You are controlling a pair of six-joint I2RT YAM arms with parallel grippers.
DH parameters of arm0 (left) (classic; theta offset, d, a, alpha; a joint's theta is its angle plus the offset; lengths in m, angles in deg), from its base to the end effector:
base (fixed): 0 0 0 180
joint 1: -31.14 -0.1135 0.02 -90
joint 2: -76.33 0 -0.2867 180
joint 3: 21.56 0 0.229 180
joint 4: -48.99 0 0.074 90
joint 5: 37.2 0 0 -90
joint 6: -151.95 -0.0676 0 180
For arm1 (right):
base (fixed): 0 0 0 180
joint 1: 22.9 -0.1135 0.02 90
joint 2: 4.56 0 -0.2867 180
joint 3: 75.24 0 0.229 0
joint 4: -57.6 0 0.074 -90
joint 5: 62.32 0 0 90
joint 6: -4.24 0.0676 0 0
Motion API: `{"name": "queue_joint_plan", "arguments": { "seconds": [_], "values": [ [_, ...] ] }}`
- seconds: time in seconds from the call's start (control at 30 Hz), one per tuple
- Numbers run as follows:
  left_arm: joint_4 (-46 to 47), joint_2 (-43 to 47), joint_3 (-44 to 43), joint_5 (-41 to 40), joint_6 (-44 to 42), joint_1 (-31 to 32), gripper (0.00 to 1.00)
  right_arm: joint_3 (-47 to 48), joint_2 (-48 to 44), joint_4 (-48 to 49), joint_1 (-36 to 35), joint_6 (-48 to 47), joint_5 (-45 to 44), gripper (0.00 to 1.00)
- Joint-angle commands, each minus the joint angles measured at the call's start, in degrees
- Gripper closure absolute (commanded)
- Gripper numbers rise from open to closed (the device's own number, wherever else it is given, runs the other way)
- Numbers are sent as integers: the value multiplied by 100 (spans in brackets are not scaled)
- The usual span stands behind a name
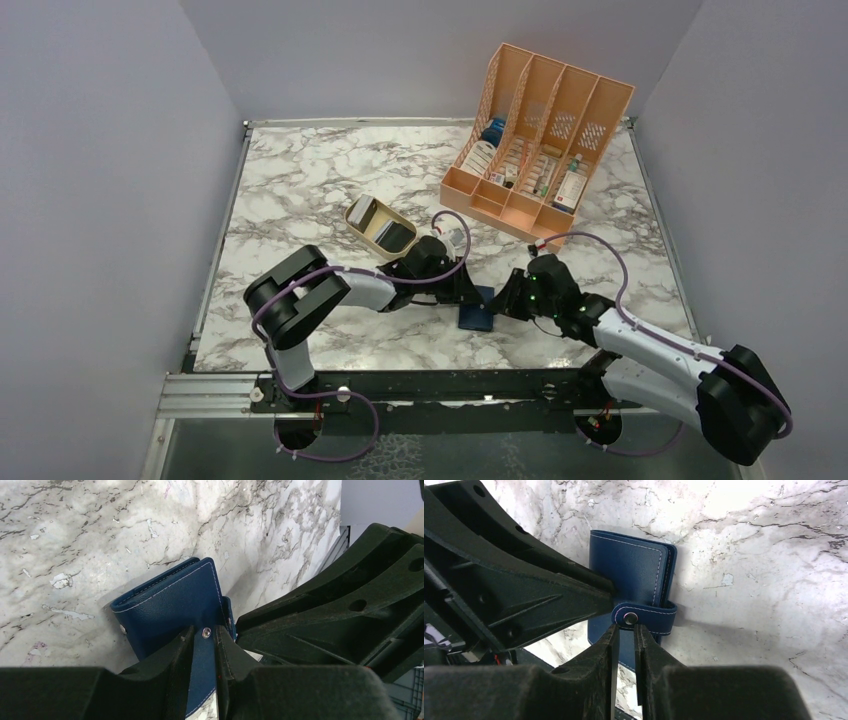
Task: Put the credit cards into the card holder
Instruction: Close the card holder at the center of the board.
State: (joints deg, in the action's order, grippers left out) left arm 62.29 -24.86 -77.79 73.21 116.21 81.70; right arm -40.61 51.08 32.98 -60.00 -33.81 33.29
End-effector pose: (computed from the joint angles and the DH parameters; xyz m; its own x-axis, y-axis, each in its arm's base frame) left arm 0.2071 -0.2888 0.1608 -0.9353 -0.0604 -0.3486 0.2623 0.5429 -0.7978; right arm 0.1322 0.1083 0.1671 -0.8671 0.3268 -0.3760 0.0454 0.8034 0.5937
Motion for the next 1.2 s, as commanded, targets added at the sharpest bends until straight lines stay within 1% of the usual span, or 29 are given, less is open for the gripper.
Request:
{"name": "queue_joint_plan", "arguments": {
  "seconds": [0.0,0.2,0.33,0.47,0.53,0.63,0.8,1.17],
  "values": [
    [-602,259,-193,90,-67,7,75,129,143,12,29,-113,-109,83],
    [-1107,506,-254,-243,-357,1,78,214,74,-58,28,-158,-121,84],
    [-1431,476,-386,-457,-608,3,81,227,-54,-148,28,-154,-104,83],
    [-1408,319,-414,-466,-689,0,85,278,-143,-394,28,-103,-343,83],
    [-1493,105,-501,-365,-756,-3,85,384,-107,-632,28,-109,-547,83],
    [-1660,-65,-589,-317,-803,3,85,470,-53,-713,30,-162,-596,83],
    [-1819,-145,-640,-368,-829,1,84,454,182,-522,33,-182,-520,79],
    [-1917,-147,-666,-432,-847,4,84,323,431,85,36,-337,-185,79]
  ]
}}
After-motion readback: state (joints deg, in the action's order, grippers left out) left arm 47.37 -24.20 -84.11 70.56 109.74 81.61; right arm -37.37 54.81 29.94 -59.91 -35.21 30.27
